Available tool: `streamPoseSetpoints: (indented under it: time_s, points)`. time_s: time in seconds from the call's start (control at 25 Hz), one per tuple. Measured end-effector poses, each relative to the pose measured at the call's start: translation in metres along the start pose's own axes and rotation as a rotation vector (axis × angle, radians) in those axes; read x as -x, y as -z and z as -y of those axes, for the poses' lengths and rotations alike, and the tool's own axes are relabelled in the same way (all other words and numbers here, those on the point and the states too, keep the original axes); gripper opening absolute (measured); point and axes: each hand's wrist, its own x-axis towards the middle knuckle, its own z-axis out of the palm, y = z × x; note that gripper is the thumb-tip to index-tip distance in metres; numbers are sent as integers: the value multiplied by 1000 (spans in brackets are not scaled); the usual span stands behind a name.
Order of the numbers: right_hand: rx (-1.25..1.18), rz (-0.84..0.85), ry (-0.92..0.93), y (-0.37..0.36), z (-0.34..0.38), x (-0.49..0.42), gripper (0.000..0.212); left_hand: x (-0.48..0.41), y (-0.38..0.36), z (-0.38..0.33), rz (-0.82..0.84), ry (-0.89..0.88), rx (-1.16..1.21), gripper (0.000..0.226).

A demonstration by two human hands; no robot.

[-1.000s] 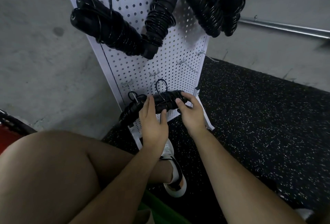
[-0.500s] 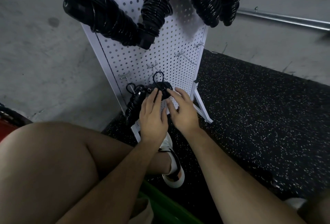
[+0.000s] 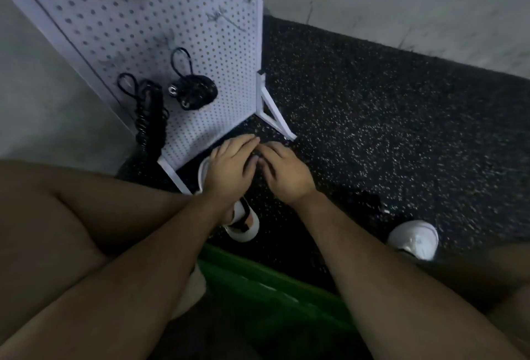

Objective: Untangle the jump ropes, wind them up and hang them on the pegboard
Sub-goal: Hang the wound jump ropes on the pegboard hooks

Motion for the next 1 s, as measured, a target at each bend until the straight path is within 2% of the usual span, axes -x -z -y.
streamPoseSetpoints:
  time_s: [0.16, 0.32, 0.44, 0.52, 0.56, 0.68, 0.76, 0.88, 1.0]
  points:
    - [70, 132, -171, -6, -45, 68, 41, 18, -55, -23, 418, 25, 67, 50]
    - [111, 454, -524, -11, -90, 138, 43, 46, -102, -58, 926, 36, 222, 52]
    - [61, 724, -650, -16, -100, 158, 44, 74, -131, -77, 1179, 63, 236, 57]
    - [-69, 776, -749, -28, -101, 168, 41, 93, -142, -84, 1292, 119, 216, 60]
    - [-135, 758, -818, -36, -101, 173, 43, 100, -146, -86, 1314, 134, 211, 61]
    - [-279, 637, -986, -54, -98, 184, 67, 108, -154, -84, 1305, 161, 224, 62]
    - [-363, 552, -1049, -58, -97, 183, 69, 106, -153, -82, 1277, 198, 252, 58]
    - [-501, 469, -1141, -48, -94, 170, 70, 100, -147, -80, 1123, 310, 305, 49]
    - [-564, 362, -1139, -33, -87, 139, 73, 84, -133, -79, 857, 512, 380, 39]
